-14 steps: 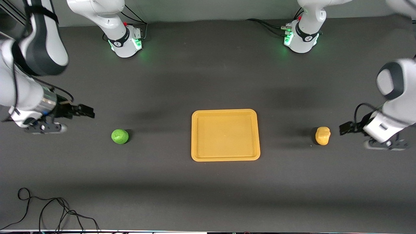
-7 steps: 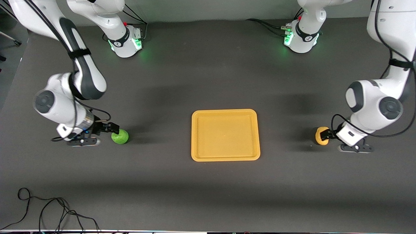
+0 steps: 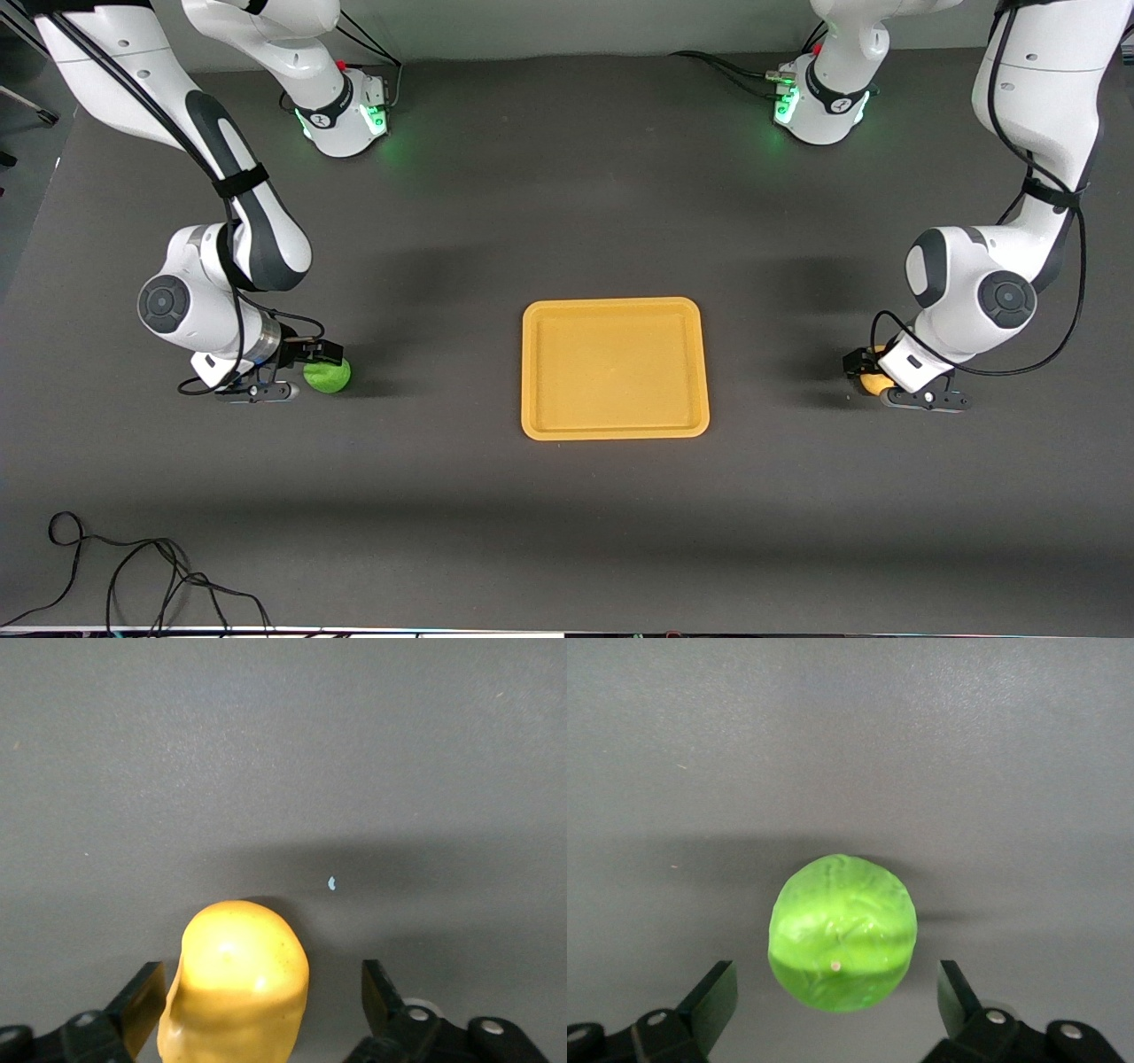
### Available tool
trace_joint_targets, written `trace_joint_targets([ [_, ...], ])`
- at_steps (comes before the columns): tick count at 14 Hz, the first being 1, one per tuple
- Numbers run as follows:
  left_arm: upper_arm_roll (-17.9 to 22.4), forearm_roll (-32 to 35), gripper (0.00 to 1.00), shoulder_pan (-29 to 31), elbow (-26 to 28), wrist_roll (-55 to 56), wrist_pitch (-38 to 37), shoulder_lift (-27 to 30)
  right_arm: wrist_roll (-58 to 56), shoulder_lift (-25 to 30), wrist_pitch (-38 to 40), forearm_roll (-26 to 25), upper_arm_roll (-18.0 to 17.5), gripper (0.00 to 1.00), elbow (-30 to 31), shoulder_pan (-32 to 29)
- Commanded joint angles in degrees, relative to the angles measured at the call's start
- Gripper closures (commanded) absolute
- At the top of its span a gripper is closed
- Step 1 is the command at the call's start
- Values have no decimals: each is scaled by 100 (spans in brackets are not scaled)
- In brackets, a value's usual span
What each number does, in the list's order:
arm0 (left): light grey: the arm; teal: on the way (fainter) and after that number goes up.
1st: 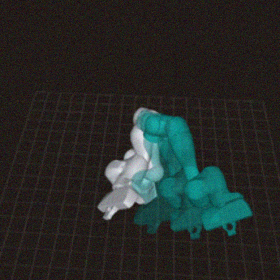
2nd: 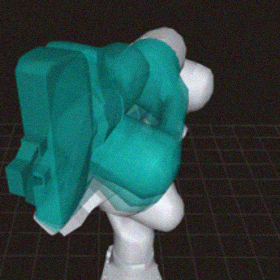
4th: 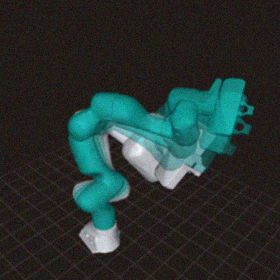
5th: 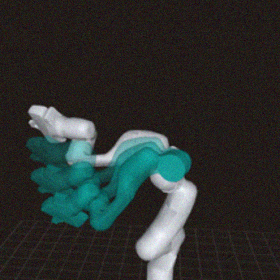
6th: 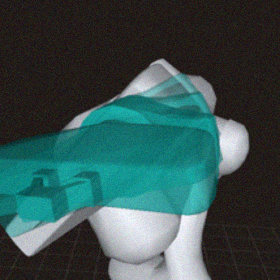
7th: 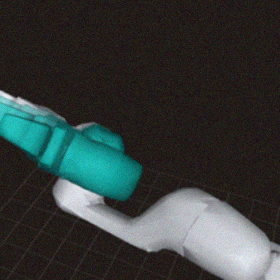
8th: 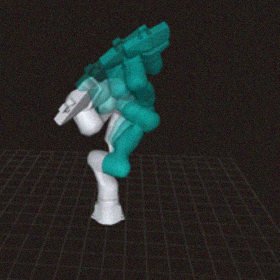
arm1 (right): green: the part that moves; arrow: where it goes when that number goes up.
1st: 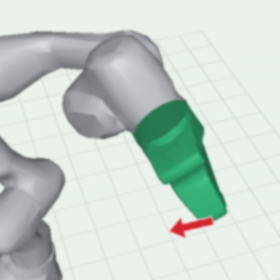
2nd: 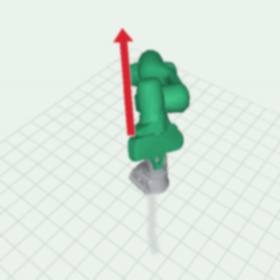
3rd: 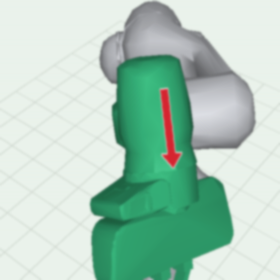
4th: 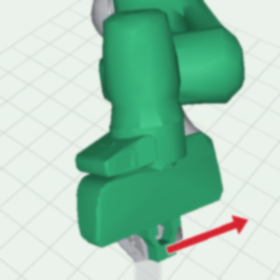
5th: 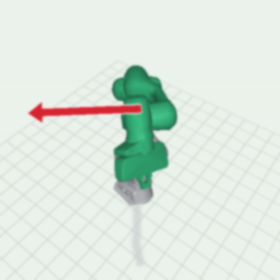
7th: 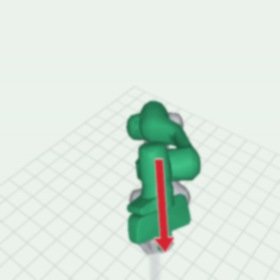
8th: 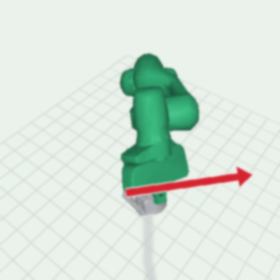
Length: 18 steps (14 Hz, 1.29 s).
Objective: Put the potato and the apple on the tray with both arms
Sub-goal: 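Close the right gripper on the apple while the left gripper grasps the potato, then carry the potato onto the tray with the left gripper while the right lifts the apple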
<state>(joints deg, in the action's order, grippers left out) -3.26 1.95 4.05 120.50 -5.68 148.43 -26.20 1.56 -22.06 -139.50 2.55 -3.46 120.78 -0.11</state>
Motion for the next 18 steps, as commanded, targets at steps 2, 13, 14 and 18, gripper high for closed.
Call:
trace_joint_targets([
  [2, 62, 157, 35, -27, 70, 67, 54, 19, -15, -377, -297, 105, 12, 0, -28, 19],
  [13, -157, -44, 74, -939, -1388, 1787, -3504, 968, 152, -282, -210, 105, -6, 68, -80, 19],
  [14, -209, -211, 74, -1132, -1494, 2120, -3584, 977, 152, -212, -62, 105, -6, 68, -124, 19],
  [18, -324, -344, 73, -2125, -1530, 3640, -2972, 802, 108, 201, 1605, 105, 12, 69, -878, 2],
])
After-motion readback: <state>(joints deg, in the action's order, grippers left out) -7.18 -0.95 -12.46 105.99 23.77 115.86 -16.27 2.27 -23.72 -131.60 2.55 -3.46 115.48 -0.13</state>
